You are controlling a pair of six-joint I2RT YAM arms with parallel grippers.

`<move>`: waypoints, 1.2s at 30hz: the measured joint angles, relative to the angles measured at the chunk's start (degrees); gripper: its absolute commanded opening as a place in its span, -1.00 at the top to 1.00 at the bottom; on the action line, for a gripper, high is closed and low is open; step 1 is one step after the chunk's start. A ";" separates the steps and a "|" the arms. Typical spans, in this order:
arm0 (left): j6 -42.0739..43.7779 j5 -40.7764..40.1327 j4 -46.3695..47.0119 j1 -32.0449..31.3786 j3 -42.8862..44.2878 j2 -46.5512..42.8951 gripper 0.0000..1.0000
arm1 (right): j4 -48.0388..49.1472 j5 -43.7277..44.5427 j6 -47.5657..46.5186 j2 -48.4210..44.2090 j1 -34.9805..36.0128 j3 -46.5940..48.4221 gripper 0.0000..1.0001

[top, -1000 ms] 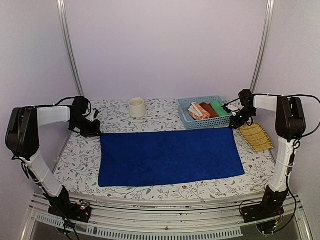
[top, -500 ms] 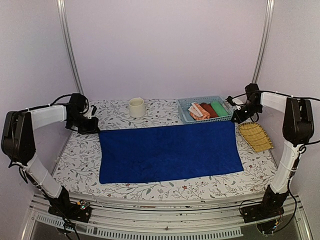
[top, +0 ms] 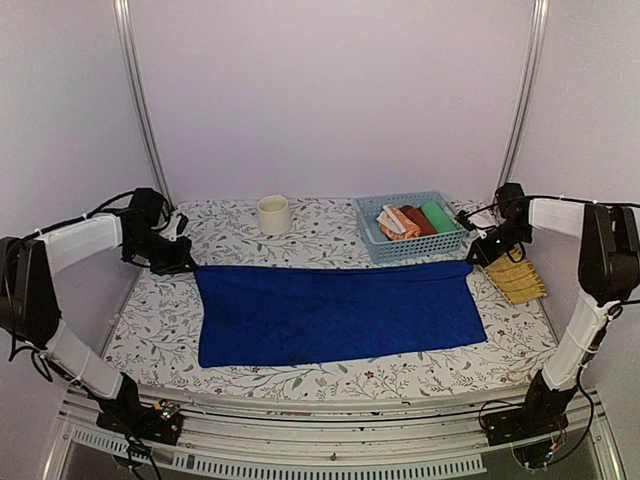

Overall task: Roll the towels
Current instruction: Fold the towel at the center of the board.

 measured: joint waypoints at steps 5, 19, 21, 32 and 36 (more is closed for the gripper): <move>-2.58 -0.57 -4.63 0.00 -1.03 -0.28 1.00 | 0.28 -0.24 -1.05 -6.16 -0.02 -5.53 0.94; -4.92 1.84 -13.38 0.07 -2.54 0.13 1.00 | -2.29 -0.57 -5.97 -15.93 -1.90 -14.75 0.95; -4.90 1.75 -14.21 0.07 -2.69 0.13 1.00 | -2.56 -0.94 -6.80 -17.46 -2.14 -16.31 0.95; -5.03 1.84 -17.29 0.02 -6.86 0.13 1.00 | -3.93 -0.98 -12.04 -20.50 -3.17 -22.86 0.95; -5.68 1.62 -18.34 -0.09 -8.28 0.13 1.00 | -4.11 -0.61 -13.57 -20.65 -3.43 -24.24 0.94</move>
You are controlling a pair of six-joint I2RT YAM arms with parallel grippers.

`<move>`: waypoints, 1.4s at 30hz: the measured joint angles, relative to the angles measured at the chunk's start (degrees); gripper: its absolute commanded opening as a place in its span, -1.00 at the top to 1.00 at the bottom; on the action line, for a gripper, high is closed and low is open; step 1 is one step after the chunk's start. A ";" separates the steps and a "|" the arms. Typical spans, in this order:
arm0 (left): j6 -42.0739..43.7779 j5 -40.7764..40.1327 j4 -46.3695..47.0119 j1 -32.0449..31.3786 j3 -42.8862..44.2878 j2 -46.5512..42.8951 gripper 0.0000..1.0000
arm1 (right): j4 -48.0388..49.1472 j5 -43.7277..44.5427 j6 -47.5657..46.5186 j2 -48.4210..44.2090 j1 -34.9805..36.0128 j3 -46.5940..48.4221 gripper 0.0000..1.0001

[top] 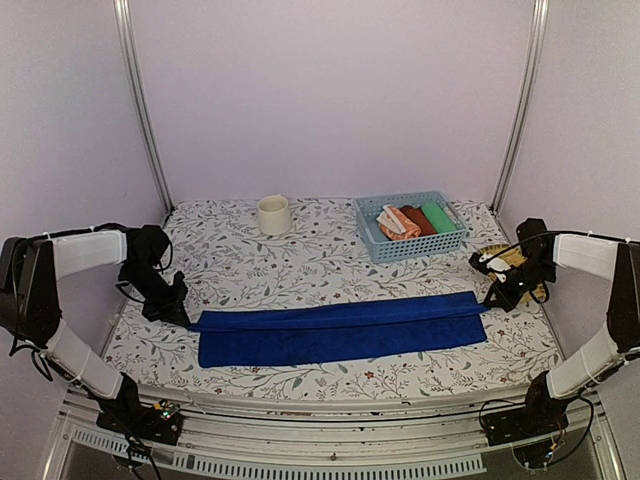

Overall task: Roll the towels
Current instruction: Fold the towel at the center of the board.

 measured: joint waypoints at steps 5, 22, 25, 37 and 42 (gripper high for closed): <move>-0.52 0.02 -0.66 -0.68 -0.63 0.00 1.00 | -0.37 0.07 -1.49 0.00 -0.44 -0.83 0.95; -2.10 -0.37 -3.61 -4.42 -2.51 -2.58 1.00 | -3.74 -0.50 -8.11 -2.89 -1.55 -4.11 0.95; -2.78 -1.33 -4.48 -4.61 -2.73 -2.60 1.00 | -4.28 -0.66 -8.94 -3.52 -1.60 -4.20 0.95; -3.63 -1.79 -5.33 -9.49 -4.02 -2.21 1.00 | -2.95 -0.07 -9.70 -2.91 -1.77 -7.52 0.93; -4.74 -2.80 -5.92 -9.57 -4.98 -1.88 1.00 | -2.19 0.35 -10.51 -2.80 -1.77 -8.66 0.92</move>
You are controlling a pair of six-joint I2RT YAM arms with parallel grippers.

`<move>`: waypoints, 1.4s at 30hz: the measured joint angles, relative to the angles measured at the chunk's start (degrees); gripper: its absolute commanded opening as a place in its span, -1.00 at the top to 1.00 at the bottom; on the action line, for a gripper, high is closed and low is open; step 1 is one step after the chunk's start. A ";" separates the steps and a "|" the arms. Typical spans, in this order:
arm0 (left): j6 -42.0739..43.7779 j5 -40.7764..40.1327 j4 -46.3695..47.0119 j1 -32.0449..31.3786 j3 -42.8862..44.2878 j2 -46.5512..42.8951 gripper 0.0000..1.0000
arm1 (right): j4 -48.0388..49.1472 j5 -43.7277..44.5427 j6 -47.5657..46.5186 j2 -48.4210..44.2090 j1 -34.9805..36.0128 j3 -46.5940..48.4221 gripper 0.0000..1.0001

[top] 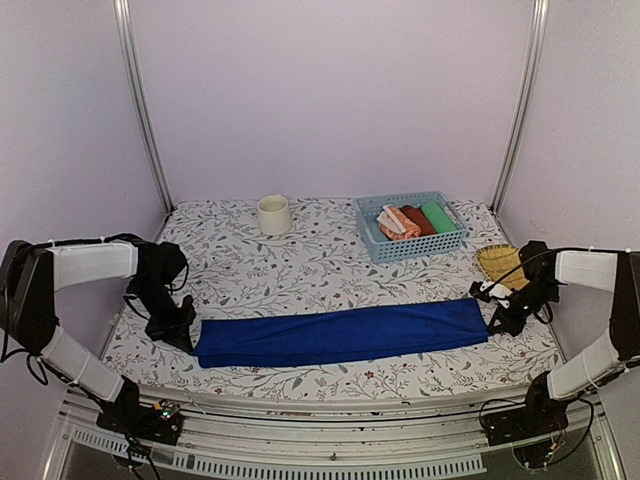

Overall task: Roll the towels
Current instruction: Fold the towel at the center of the board, then pick up the towel from the center of the board.

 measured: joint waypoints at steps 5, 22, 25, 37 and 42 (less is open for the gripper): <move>-0.28 -0.24 -0.04 -0.02 0.00 -0.02 0.66 | 0.39 0.13 -0.63 0.00 0.00 -0.87 0.54; 1.92 -5.25 5.07 3.48 11.30 2.51 0.37 | -1.53 -3.30 3.39 6.03 -0.11 15.39 0.22; 3.19 -5.29 8.59 3.93 11.76 6.88 0.36 | -0.35 -4.00 7.67 11.50 -0.11 18.34 0.22; 5.88 -3.80 15.47 4.31 11.21 14.01 0.39 | -0.52 -3.67 13.94 21.84 0.04 25.00 0.19; 6.64 -2.38 16.09 4.31 10.38 14.25 0.34 | -1.29 -1.66 13.79 24.02 1.44 25.31 0.16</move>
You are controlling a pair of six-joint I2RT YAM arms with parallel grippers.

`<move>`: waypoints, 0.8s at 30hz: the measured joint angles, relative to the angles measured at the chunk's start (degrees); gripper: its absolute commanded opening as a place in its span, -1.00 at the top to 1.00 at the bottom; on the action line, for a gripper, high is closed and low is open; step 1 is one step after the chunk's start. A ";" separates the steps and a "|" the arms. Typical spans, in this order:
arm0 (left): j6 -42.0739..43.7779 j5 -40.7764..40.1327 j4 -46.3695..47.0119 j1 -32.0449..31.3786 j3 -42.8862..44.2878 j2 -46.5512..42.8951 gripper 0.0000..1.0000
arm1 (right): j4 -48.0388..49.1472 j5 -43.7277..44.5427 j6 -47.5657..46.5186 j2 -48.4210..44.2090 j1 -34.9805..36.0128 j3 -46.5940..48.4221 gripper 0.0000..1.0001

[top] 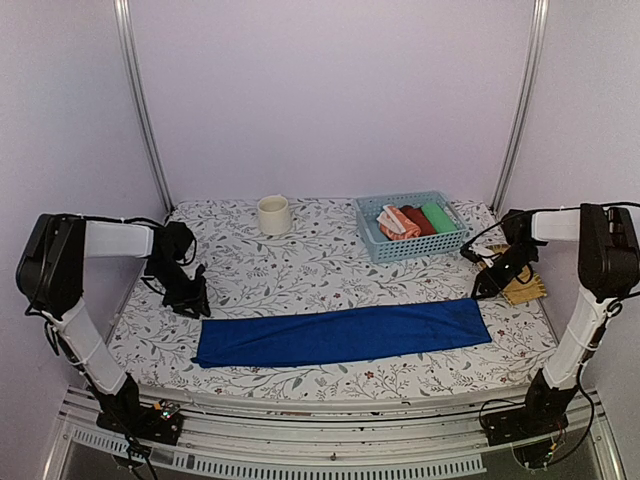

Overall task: Roll the towels
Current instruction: Pick up the towel from the center of the board.

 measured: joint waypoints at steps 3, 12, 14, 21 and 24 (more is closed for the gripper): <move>0.33 0.92 0.20 0.04 -1.14 -0.63 0.34 | -0.11 1.05 0.02 0.70 1.14 0.00 0.17; 0.31 2.08 1.18 0.11 -4.02 -2.84 0.33 | -0.31 2.32 -0.42 2.60 2.19 0.31 0.24; 0.31 2.40 1.81 0.11 -4.26 -2.84 0.36 | -0.48 2.27 -0.81 2.67 2.19 0.37 0.30; 0.42 3.96 3.54 0.11 -4.81 -2.75 0.40 | -1.18 1.42 -1.66 2.89 2.19 0.39 0.35; 0.33 4.42 3.85 0.13 -5.53 -3.34 0.34 | -1.31 1.11 -1.70 2.91 2.19 0.39 0.36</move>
